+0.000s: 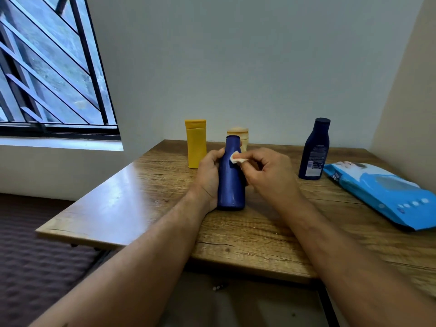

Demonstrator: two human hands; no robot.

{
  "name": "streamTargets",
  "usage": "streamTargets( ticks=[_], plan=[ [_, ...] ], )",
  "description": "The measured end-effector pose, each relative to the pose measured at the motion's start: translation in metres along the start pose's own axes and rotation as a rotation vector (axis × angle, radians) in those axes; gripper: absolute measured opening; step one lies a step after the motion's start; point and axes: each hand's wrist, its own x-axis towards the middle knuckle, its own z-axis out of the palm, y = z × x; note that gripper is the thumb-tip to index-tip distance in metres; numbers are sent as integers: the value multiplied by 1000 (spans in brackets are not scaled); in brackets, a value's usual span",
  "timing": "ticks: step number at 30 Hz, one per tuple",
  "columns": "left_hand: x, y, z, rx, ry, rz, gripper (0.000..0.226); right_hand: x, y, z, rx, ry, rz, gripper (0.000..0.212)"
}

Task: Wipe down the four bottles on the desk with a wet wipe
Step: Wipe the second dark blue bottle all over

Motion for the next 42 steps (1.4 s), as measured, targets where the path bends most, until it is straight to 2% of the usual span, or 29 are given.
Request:
streamTargets(
  ticks=[2,6,8,10,14,16,17,20,22,24,27,29,31,35,37,40,42],
  plan=[
    [3,-2,-1,-10,3,-2,43,-1,1,0,-25,-31,-19,17],
    [8,-2,-2,-9,20,5,44,-11,-4,-5,29,-324,-29,16],
    [10,-3,-3,-31,0,6,45,-11,-3,-5,13,-383,-21,16],
    [12,-3,-4,-14,-7,28,43,-8,-2,-1,-20,-278,-40,17],
    [11,-3,-5,0,-49,24,39,1,-1,3,-56,65,-87,18],
    [10,-3,-5,-1,-36,31,37,1,0,2,-78,71,-114,18],
    [11,-3,-5,-2,-27,38,37,-1,0,0,-62,2,-127,18],
    [11,-2,-4,-63,-20,51,46,-8,-6,-4,18,-360,-73,18],
    [12,-2,-5,-104,-19,57,48,-10,-5,-4,-27,-466,-60,19],
    [13,-2,-6,-110,-22,57,46,-8,-4,-2,-26,-400,-63,21],
    [10,-3,-5,-71,-43,37,40,-4,-2,0,-15,-68,-92,21],
    [8,-4,-3,-52,-67,21,39,-2,-2,0,-15,49,-112,22],
    [7,-4,-2,-51,-66,18,38,-2,-1,-2,-30,-6,-129,22],
    [11,-1,-5,-107,-55,35,41,-7,-2,-3,14,-316,-148,22],
    [12,-1,-6,-109,-54,51,42,-9,-3,-3,36,-416,-118,24],
    [12,-1,-6,-108,-70,53,39,-9,-5,-4,32,-411,-81,23],
    [10,-1,-6,-90,-83,38,36,-7,-4,-3,12,-243,-84,21]
  ],
)
